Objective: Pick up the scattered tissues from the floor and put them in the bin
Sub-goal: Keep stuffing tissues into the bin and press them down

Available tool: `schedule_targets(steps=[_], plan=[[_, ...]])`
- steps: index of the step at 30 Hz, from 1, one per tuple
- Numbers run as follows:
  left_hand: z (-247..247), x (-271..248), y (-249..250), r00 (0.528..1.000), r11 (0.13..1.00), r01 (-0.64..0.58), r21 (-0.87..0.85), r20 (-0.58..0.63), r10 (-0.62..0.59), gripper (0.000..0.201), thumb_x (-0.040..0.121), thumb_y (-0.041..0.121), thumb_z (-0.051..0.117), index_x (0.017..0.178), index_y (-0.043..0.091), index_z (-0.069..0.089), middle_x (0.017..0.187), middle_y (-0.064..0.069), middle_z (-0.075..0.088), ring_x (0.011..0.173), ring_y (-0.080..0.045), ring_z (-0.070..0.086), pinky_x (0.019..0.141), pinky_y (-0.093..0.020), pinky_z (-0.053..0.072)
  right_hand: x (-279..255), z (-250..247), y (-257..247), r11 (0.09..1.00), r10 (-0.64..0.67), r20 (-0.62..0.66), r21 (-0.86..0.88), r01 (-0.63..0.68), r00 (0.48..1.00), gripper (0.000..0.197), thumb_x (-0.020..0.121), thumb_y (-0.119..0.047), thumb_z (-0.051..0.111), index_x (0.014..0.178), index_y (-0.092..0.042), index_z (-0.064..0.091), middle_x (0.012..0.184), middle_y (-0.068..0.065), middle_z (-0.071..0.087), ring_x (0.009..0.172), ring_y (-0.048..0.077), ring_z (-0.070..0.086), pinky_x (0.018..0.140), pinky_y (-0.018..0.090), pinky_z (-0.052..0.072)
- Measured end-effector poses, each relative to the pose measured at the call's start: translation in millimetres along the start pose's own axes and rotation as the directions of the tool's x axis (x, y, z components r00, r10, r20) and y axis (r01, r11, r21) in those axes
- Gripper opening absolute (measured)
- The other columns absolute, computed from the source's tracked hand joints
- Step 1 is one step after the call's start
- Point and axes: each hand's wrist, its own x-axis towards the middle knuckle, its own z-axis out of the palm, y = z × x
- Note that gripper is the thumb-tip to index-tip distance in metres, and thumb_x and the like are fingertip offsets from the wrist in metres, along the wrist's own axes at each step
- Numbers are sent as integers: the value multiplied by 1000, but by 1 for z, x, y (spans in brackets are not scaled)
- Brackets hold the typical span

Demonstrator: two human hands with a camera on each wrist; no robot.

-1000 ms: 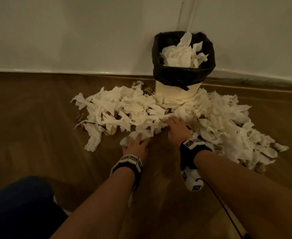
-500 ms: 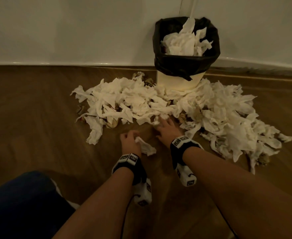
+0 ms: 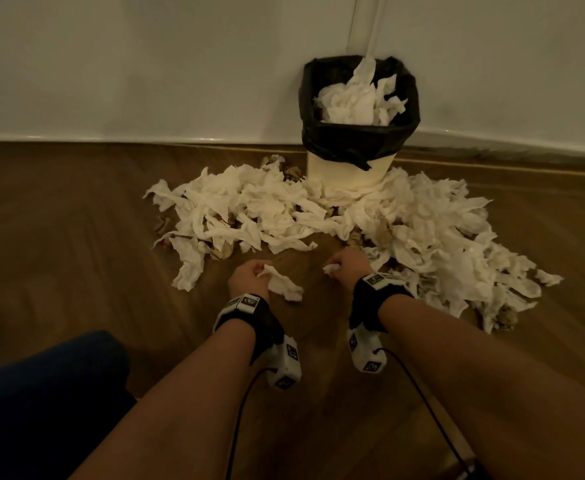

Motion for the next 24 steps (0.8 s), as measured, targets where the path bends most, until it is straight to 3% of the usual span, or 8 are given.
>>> schedule_targets(steps=[3,7,9,11,15,19,24], plan=[[-3,-8,20,997,997,40,-69,69,-36,16,90,8,58,89,21,67,107,-11,65,83,-24,64,74,-40,59,-18,-15,3,997,-13,-75,79,19,997,27,93,-7,52,113,-14,68,128,12,51,119,27,49,93,27,40],[-10,-28,61,994,997,-73,-33,78,76,17,93,8,52,98,14,67,107,-13,64,70,-21,63,68,-38,59,-48,-52,0,983,-69,-169,155,95,983,24,90,-6,57,109,-11,71,118,11,64,110,25,58,84,23,42],[-16,-40,83,983,981,-177,73,66,173,24,95,11,49,112,10,65,113,-14,64,87,-26,64,81,-37,56,-65,-74,-1,977,-68,-244,180,114,967,23,89,-8,59,109,-9,71,115,12,65,108,27,59,80,24,44],[-25,-54,106,969,952,-248,179,39,245,32,97,13,44,125,10,59,125,-14,59,111,-30,57,95,-35,46,-83,-98,-1,979,-69,-317,160,125,946,25,91,-10,57,113,-9,69,120,13,62,111,28,57,86,28,45],[-50,-84,155,951,934,-308,180,45,304,39,96,5,41,133,10,51,139,-12,49,126,-30,46,102,-29,37,-120,-149,-4,976,-76,-461,148,162,884,30,98,-14,45,122,-8,63,129,16,53,116,32,52,98,31,39],[-75,-104,204,894,887,-438,149,-34,447,36,93,4,45,126,8,59,133,-13,55,122,-30,50,102,-31,38,-154,-197,-8,959,-77,-583,178,220,809,30,98,-14,47,121,-7,63,127,17,54,116,31,53,92,26,39],[-90,-115,256,819,838,-545,21,-204,537,18,87,10,61,102,12,71,104,-8,69,98,-24,62,86,-23,44,-172,-245,-20,935,-100,-678,185,301,728,27,94,-14,53,115,-6,67,121,15,63,113,28,57,91,24,40]])
